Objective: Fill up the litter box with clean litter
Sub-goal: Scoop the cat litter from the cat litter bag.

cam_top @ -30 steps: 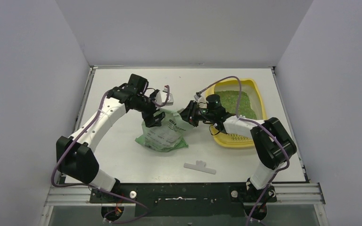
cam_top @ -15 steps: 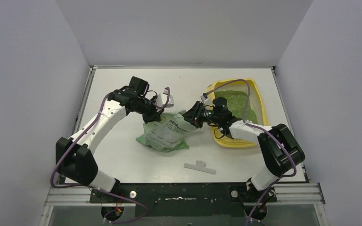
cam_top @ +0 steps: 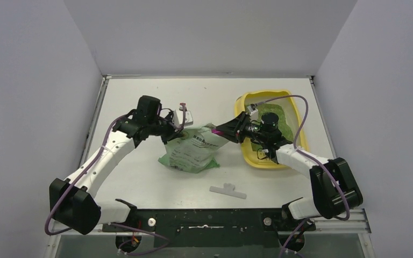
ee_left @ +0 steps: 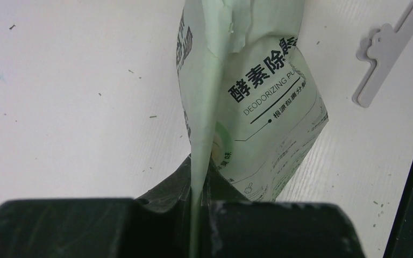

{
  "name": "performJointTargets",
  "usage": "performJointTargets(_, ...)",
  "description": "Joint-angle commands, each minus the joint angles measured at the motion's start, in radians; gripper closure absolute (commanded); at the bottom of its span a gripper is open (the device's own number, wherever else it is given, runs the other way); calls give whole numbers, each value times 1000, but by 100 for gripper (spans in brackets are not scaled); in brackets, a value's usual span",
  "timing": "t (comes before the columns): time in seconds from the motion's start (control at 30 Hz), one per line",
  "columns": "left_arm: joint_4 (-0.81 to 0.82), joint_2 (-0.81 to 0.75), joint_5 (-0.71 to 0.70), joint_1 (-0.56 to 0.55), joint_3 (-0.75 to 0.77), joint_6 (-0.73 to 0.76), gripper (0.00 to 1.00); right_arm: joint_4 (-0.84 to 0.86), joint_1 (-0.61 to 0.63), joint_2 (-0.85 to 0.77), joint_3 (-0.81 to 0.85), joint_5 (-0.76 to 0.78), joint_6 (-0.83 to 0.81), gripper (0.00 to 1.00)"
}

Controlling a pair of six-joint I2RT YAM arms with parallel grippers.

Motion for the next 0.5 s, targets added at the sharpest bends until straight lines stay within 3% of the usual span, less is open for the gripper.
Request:
performJointTargets(0.0, 164, -95, 11, 6, -6, -11, 100, 92, -44, -95, -13, -40, 50, 100)
performJointTargets(0.47, 152, -204, 3, -5, -94, -20, 100, -13, -106, -211, -65, -40, 23, 100)
